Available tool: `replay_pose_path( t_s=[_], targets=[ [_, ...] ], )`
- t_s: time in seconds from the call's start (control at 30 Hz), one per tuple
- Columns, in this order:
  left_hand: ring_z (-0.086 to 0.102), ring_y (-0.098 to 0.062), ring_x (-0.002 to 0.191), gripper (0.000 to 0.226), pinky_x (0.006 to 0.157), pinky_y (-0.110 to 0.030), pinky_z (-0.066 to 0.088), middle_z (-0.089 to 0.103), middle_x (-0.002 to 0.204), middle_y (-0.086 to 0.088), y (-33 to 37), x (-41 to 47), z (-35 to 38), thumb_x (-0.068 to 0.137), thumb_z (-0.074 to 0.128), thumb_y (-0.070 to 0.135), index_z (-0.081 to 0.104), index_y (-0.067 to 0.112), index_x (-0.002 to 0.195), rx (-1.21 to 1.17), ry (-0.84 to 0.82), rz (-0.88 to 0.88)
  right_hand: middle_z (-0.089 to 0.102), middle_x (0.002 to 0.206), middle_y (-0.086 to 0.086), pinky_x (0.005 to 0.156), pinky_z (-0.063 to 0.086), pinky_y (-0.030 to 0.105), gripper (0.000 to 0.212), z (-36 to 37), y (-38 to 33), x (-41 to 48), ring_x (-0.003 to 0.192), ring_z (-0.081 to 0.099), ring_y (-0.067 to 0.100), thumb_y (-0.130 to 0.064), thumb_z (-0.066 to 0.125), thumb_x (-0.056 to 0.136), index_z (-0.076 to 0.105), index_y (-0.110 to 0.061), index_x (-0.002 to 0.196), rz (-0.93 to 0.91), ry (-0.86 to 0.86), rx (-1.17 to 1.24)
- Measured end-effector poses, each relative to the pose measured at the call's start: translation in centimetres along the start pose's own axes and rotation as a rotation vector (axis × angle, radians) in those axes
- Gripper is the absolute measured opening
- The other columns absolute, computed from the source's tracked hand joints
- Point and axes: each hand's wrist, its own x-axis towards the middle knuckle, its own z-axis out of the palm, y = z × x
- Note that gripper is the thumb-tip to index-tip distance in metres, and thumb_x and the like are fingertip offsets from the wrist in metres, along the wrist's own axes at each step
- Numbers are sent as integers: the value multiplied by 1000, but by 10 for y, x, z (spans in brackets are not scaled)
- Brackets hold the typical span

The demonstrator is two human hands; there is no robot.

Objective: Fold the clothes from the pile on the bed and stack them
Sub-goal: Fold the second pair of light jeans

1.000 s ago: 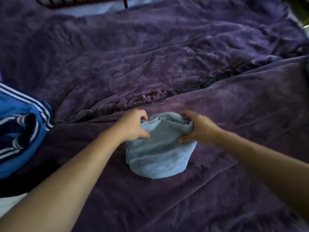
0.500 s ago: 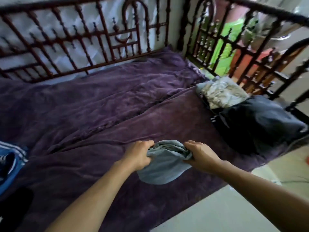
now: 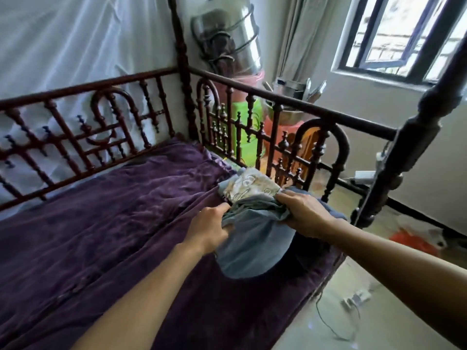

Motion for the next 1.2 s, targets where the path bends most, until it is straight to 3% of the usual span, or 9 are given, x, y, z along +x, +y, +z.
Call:
replay_pose_path(
  t_s=[0.17, 0.33, 0.57, 0.67, 0.8, 0.9, 1.0, 1.1, 1.2],
  targets=[
    [64, -29, 87, 24, 66, -36, 46, 71, 91, -5, 16, 101, -4, 81, 65, 28, 61, 24, 104, -44, 164, 34, 59, 97, -1, 61, 46, 35, 30, -43, 63, 81, 86, 62, 28, -36, 65, 84, 57, -22, 109, 22, 96, -108],
    [65, -29, 83, 20, 64, -33, 45, 71, 86, -4, 27, 179, 5, 79, 66, 23, 62, 19, 97, -144, 196, -22, 59, 99, -1, 65, 50, 39, 30, -67, 116, 143, 87, 62, 29, -31, 66, 83, 57, -20, 109, 37, 77, -123],
    [64, -33, 83, 24, 62, -32, 39, 72, 84, -8, 7, 260, 58, 70, 73, 25, 63, 17, 90, -225, 176, -176, 54, 88, -6, 68, 48, 39, 24, -45, 199, 227, 88, 59, 28, -33, 66, 81, 56, -23, 100, 5, -136, -112],
    [66, -27, 86, 30, 65, -27, 37, 72, 90, -8, -17, 295, 95, 68, 78, 23, 67, 13, 95, -273, 114, -291, 63, 92, 0, 65, 45, 33, 32, -11, 236, 272, 87, 61, 28, -38, 71, 77, 57, -24, 103, -28, -270, -111],
    [63, -12, 95, 45, 69, 0, 33, 71, 102, 2, -58, 347, 144, 66, 81, 17, 68, 10, 109, -291, 65, -393, 65, 102, 4, 69, 45, 32, 40, 60, 285, 336, 94, 62, 29, -40, 70, 78, 57, -23, 111, -9, -487, -73],
    [65, -24, 92, 37, 63, -17, 35, 71, 97, -1, -93, 378, 180, 71, 75, 19, 64, 17, 106, -201, 46, -546, 63, 112, 8, 70, 42, 32, 56, 122, 307, 372, 101, 61, 32, -37, 70, 80, 47, -24, 129, 43, -505, -38],
    [58, -33, 105, 44, 76, -34, 42, 62, 113, -12, -124, 393, 213, 80, 63, 15, 53, 18, 123, -47, 33, -654, 55, 118, 11, 69, 48, 37, 70, 175, 318, 394, 99, 61, 37, -25, 61, 85, 25, -33, 145, 122, -425, 15],
    [44, -35, 124, 67, 96, -40, 39, 38, 140, -14, -141, 387, 237, 86, 61, 19, 31, 20, 145, 46, -153, -719, 47, 122, 15, 73, 50, 41, 85, 220, 328, 402, 101, 59, 39, -15, 58, 85, 8, -31, 151, 173, -412, 89],
    [38, -34, 131, 80, 104, -41, 38, 24, 151, -12, -143, 362, 253, 88, 60, 25, 13, 23, 152, 10, -289, -736, 35, 135, 18, 76, 52, 43, 95, 254, 330, 397, 111, 53, 38, -16, 59, 88, -11, -25, 153, 161, -472, 2]
  ],
)
